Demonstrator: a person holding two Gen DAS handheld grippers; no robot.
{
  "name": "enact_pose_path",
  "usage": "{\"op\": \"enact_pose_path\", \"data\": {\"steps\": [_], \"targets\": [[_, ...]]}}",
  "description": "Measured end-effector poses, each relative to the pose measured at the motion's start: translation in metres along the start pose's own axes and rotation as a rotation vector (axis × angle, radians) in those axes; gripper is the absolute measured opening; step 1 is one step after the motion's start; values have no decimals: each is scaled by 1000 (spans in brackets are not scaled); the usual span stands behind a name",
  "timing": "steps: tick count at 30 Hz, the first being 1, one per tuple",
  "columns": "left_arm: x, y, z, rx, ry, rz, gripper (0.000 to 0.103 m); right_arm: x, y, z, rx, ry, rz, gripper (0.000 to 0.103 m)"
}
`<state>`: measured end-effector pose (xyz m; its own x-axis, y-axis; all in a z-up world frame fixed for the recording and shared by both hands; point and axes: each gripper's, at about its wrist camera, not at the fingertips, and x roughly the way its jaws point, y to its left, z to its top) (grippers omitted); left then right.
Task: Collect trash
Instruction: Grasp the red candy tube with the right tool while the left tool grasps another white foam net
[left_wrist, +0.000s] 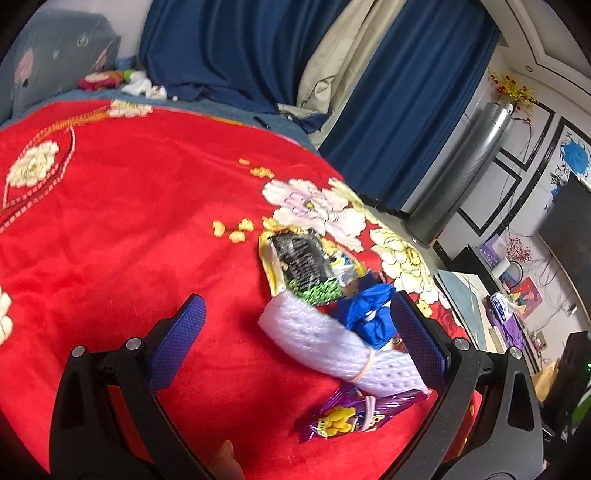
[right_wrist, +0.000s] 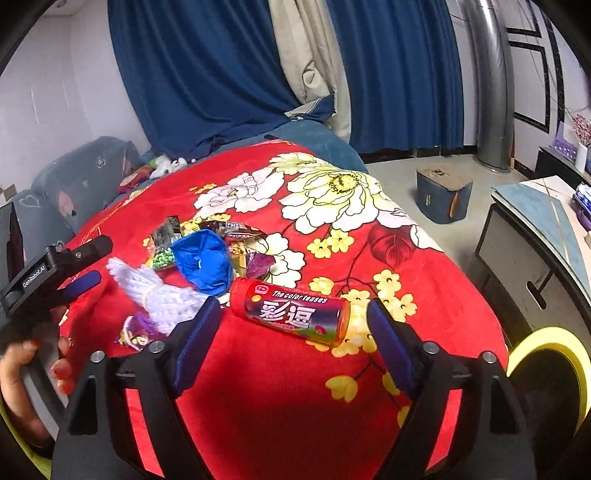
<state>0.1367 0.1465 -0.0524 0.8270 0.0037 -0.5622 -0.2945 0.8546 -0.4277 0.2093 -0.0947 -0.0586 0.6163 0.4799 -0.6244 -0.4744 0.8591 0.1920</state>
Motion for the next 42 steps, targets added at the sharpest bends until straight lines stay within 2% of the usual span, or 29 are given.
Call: {"op": "enact_pose_path", "data": {"steps": [4,7,12,16,18,19,21,25,30,32,34,38,42], "targets": [[9,7,-4,-31,39,-13,92,17,-12,6,-39,34,66,91],[12,10,-5,-40,54,-16,92,29,-19,10,-91,53,87,91],[19,14,-9,-64,83,-29,91,54,-25,10,-175,136,174,91],[23,13,-11,-66,100,-42,83,62,-28,9,-168,147,247,89],[24,13,-13,-69,109,-52,78,62,-28,9,-170,153,285,77],[24,13,-13,-70,112,-55,75,61,-26,9,-175,153,298,74],[25,12,-14,-73,116,-62,70,61,-23,7,-188,160,311,59],[26,10,-15,-79,124,-81,56,53,-14,-2,-220,150,320,47],[24,7,-15,-77,128,-93,38,38,-9,-15,-201,130,314,31],[22,6,-14,-74,133,-102,29,32,-7,-21,-195,123,307,28],[18,4,-13,-70,137,-115,26,27,-6,-26,-181,116,293,28],[11,-1,-9,-73,132,-138,21,12,-7,-35,-143,101,271,27],[-4,-10,-3,-52,90,-152,20,0,-9,-39,-113,87,257,27]]}}
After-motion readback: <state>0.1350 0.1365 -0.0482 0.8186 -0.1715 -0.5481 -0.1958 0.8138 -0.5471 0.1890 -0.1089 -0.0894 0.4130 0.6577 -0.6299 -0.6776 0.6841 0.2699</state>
